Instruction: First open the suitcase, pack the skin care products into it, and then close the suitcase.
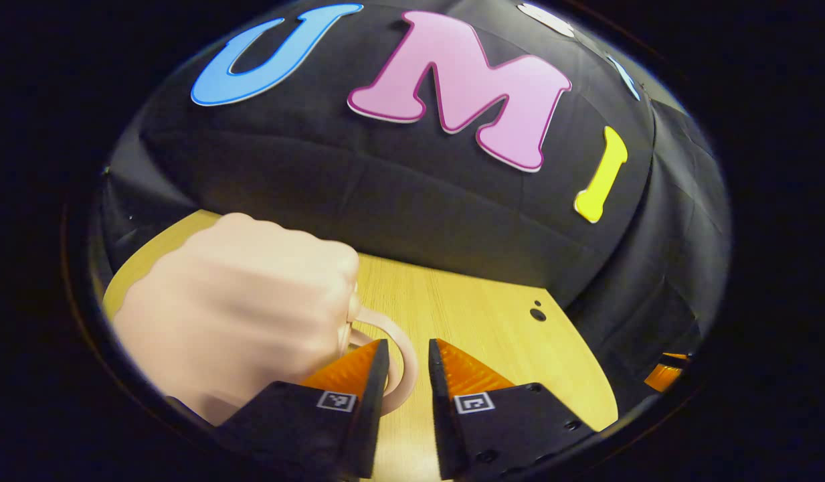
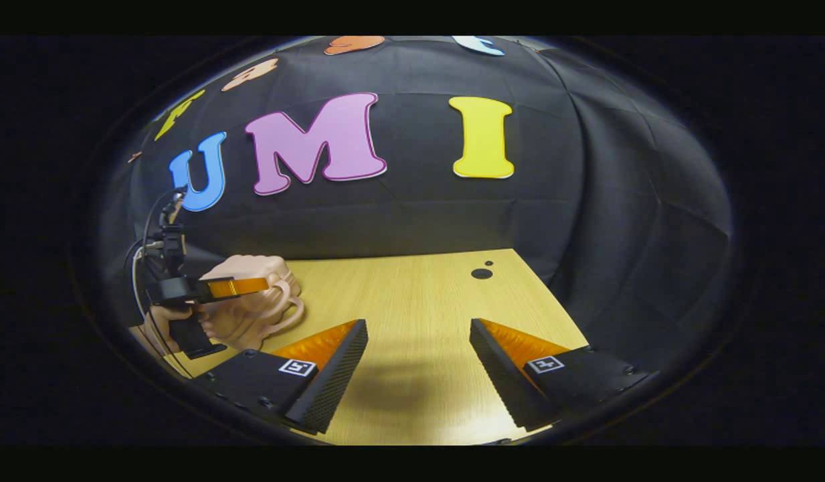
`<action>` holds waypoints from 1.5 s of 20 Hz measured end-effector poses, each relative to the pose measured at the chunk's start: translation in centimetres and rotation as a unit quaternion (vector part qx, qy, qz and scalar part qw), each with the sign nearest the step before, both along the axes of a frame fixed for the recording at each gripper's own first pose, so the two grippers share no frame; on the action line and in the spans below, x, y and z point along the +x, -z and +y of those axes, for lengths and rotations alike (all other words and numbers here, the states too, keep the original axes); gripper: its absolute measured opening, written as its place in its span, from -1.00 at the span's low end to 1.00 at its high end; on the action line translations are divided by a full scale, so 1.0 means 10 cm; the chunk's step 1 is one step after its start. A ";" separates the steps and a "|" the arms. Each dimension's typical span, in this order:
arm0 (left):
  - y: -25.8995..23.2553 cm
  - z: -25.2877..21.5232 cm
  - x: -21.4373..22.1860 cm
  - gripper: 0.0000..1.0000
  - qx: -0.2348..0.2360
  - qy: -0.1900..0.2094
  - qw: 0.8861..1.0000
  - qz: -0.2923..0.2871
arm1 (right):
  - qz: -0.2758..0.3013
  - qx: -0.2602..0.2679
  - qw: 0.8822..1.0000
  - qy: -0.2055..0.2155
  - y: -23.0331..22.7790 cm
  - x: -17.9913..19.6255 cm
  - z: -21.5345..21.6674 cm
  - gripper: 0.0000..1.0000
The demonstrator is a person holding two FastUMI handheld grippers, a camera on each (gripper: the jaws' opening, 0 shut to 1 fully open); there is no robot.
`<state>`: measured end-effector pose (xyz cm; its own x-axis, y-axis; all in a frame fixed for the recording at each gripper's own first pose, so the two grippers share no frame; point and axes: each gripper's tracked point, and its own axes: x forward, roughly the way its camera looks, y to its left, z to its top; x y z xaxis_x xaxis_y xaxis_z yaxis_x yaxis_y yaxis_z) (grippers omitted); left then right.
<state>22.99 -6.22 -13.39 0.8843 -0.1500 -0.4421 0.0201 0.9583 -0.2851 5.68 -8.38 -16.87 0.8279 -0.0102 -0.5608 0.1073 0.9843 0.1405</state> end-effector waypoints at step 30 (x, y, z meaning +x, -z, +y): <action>-2.40 0.93 -2.88 0.92 0.143 -0.006 0.963 -0.229 | -0.220 -0.032 0.975 -0.001 -2.18 -1.28 1.31 0.95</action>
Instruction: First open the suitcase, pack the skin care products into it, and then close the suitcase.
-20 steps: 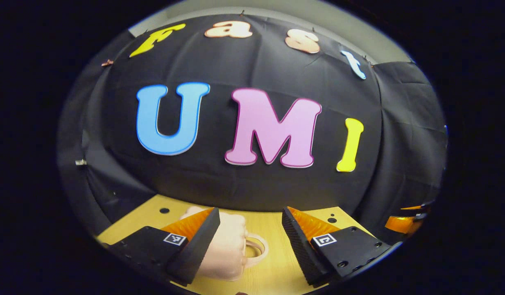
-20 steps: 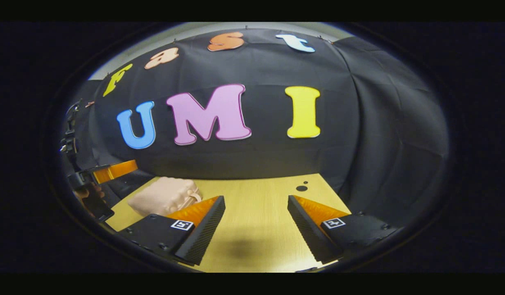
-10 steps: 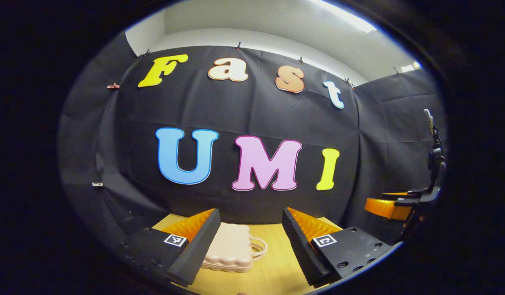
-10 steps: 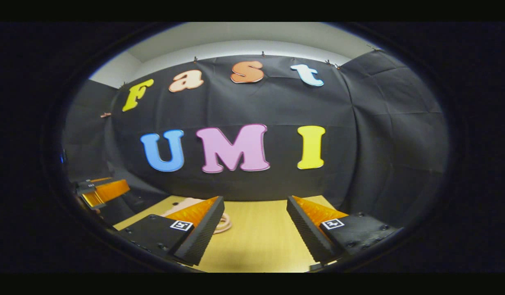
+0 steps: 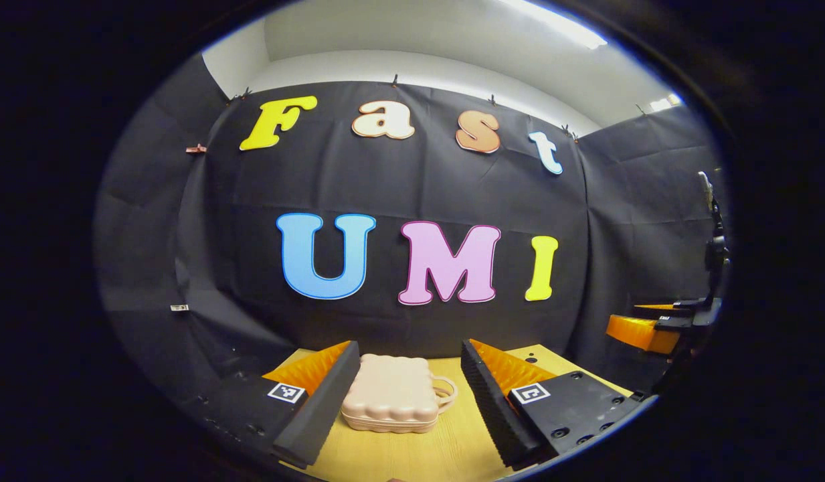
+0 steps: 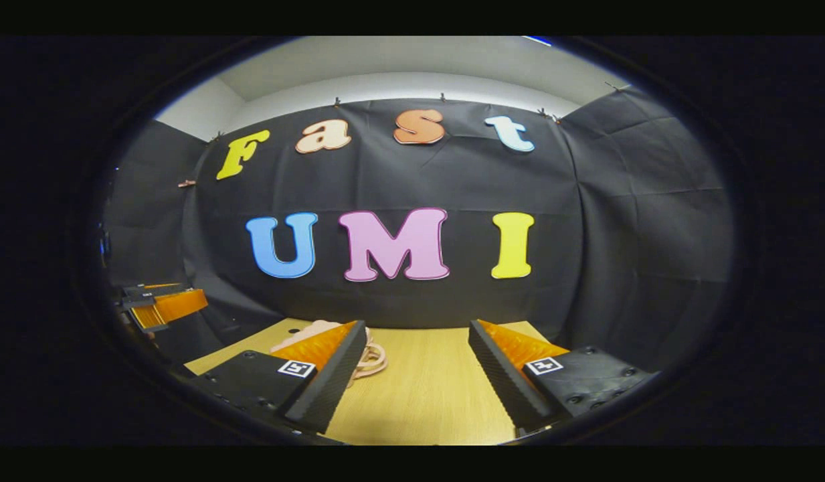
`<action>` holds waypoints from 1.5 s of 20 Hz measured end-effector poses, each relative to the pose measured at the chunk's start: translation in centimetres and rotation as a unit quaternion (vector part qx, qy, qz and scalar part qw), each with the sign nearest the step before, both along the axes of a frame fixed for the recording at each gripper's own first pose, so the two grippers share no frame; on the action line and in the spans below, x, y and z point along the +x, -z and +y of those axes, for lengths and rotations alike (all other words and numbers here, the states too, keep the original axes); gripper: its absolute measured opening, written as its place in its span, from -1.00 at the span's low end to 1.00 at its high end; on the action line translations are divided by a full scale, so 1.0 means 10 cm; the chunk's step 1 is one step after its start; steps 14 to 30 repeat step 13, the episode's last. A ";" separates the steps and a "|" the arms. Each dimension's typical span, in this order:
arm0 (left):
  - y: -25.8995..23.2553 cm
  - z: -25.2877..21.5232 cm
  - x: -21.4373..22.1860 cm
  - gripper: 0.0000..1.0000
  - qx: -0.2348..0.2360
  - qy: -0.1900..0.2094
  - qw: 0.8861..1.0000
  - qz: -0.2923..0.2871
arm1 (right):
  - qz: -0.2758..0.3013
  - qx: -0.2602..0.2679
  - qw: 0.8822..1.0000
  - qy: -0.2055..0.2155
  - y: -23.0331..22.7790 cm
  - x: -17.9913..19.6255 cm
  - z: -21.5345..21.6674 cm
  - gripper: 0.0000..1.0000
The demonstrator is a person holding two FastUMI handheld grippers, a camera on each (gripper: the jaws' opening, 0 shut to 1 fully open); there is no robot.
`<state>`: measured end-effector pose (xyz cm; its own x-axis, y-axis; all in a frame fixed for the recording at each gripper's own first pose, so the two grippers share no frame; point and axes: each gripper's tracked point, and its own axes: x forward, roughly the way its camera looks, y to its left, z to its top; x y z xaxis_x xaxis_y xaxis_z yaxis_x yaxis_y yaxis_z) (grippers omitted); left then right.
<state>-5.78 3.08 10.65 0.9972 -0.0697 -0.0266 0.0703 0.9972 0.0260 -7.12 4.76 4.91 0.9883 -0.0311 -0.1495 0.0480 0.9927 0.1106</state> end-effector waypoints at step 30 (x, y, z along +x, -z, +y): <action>0.23 0.09 0.16 0.92 -0.018 0.016 1.000 0.014 | -0.017 -0.028 0.999 0.031 -0.01 0.09 0.02 0.79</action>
